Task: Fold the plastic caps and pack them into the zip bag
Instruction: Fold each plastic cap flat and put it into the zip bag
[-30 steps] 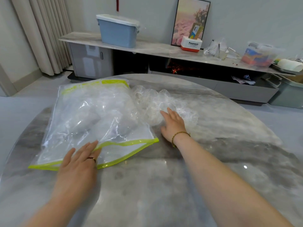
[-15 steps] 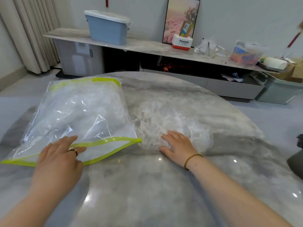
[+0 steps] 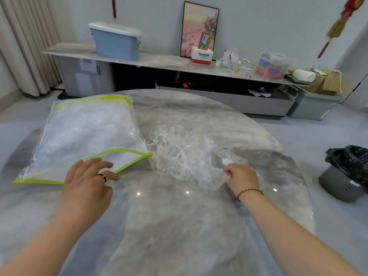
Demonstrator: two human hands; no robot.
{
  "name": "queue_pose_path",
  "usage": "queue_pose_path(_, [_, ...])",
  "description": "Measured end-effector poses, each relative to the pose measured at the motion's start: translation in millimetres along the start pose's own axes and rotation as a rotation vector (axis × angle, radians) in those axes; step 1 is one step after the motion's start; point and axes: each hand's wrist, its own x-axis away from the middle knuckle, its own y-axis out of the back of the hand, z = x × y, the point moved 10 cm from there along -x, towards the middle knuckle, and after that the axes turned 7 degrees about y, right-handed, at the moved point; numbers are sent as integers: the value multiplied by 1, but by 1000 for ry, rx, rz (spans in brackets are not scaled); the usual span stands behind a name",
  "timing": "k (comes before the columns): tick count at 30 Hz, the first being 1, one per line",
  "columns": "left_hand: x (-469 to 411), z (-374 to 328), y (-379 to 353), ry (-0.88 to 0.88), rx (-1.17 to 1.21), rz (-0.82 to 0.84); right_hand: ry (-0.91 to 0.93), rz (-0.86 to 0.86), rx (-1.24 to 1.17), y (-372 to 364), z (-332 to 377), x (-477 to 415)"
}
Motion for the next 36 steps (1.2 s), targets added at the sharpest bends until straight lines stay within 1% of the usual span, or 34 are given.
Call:
queue_pose_path(2, [7,-12,-1,-46,37,19,-78,-266,-186,29,-8,18])
queue_pose_path(3, [10,-20,0,-67,62,38,-37,-418,-236,46,-3,31])
queue_pose_path(4, [15,-27,-1,-90,89,61,48,-545,-215,60,8,47])
queue_pose_path(5, [18,-36,-2,-116,121,92,142,-614,-169,69,24,62])
queue_pose_path(6, [24,-47,-3,-152,148,122,244,-620,-141,71,43,76])
queue_pose_path(8, [40,-70,-9,-235,167,209,376,-567,-143,61,74,102])
queue_pose_path(11, [73,-101,-23,-370,151,363,458,-456,-171,33,106,132])
queue_pose_path(13, [95,-114,-34,-427,129,447,440,-371,-197,16,113,138])
queue_pose_path(14, [104,-117,-39,-432,117,464,390,-308,-246,10,113,136])
queue_pose_path(15, [110,-119,-42,-413,110,487,325,-239,-361,6,111,134])
queue_pose_path(17, [113,-119,-47,-317,139,493,256,-155,-568,-2,109,133])
queue_pose_path(19, [104,-113,-44,-177,215,410,228,-232,-730,2,106,137])
queue_pose_path(21, [93,-105,-40,-56,266,308,185,-250,-872,4,105,139])
queue_pose_path(23, [85,-101,-33,-48,311,216,214,-237,-919,4,110,140])
queue_pose_path(24, [82,-98,-30,-78,326,166,252,-241,-904,6,113,140])
queue_pose_path(25, [76,-95,-25,-102,331,145,304,-264,-835,9,116,140])
queue_pose_path(28, [60,-81,-12,-235,285,55,542,-353,-477,19,130,140])
queue_pose_path(29, [54,-76,-7,-255,260,50,615,-319,-411,15,134,139])
queue_pose_path(30, [52,-74,-7,-299,247,64,684,-244,-378,10,138,139])
queue_pose_path(31, [52,-75,-4,-332,248,102,722,-130,-362,0,141,138])
queue_pose_path(32, [53,-75,-4,-368,263,140,714,-1,-378,-10,140,136])
queue_pose_path(33, [56,-76,-6,-387,272,218,657,96,-425,-19,134,133])
queue_pose_path(34, [62,-77,-13,-374,290,334,574,197,-486,-30,126,133])
queue_pose_path(35, [67,-73,-25,-311,307,490,500,239,-558,-36,119,132])
queue_pose_path(36, [71,-65,-38,-184,314,630,442,227,-638,-38,112,129])
